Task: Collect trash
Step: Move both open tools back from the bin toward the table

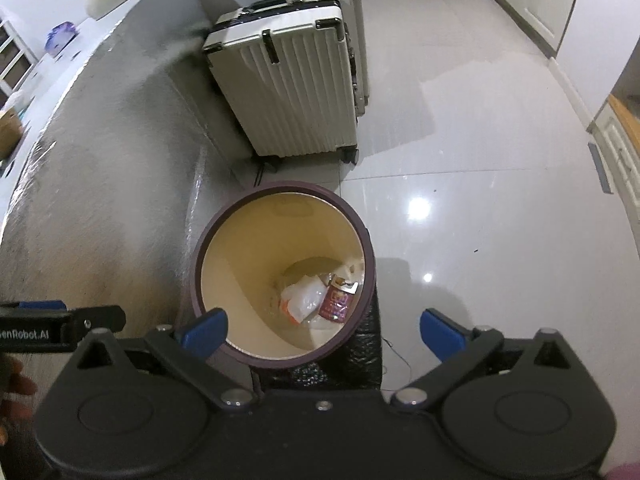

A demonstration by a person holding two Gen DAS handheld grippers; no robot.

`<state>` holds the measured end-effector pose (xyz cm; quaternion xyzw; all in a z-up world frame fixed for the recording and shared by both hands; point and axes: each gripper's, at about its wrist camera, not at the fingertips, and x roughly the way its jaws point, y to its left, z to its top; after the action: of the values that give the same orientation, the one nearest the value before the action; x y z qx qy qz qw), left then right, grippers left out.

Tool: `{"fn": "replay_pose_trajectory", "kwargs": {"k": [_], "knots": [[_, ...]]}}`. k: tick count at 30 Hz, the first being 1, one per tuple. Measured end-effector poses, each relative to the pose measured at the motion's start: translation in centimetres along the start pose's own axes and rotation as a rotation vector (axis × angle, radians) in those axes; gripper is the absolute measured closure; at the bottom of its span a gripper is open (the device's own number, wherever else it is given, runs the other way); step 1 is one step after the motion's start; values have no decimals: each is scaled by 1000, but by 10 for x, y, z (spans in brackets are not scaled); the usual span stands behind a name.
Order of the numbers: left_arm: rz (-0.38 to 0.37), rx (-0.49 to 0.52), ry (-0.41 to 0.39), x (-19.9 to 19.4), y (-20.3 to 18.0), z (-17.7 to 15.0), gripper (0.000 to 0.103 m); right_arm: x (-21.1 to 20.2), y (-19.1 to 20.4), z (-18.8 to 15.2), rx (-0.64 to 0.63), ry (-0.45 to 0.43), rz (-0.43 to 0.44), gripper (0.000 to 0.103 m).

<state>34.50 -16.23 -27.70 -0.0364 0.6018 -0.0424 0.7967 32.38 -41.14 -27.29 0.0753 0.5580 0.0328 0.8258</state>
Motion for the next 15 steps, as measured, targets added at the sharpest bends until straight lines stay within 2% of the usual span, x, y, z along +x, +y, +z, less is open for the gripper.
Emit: {"fn": "replay_pose_trajectory", "kwargs": {"k": [8, 15], "knots": [[-13, 7, -60, -36, -1, -16, 0, -33, -3, -13, 9, -37, -23, 0], [-40, -8, -138, -82, 5, -29, 0, -80, 2, -16, -19, -128, -15, 0]]}}
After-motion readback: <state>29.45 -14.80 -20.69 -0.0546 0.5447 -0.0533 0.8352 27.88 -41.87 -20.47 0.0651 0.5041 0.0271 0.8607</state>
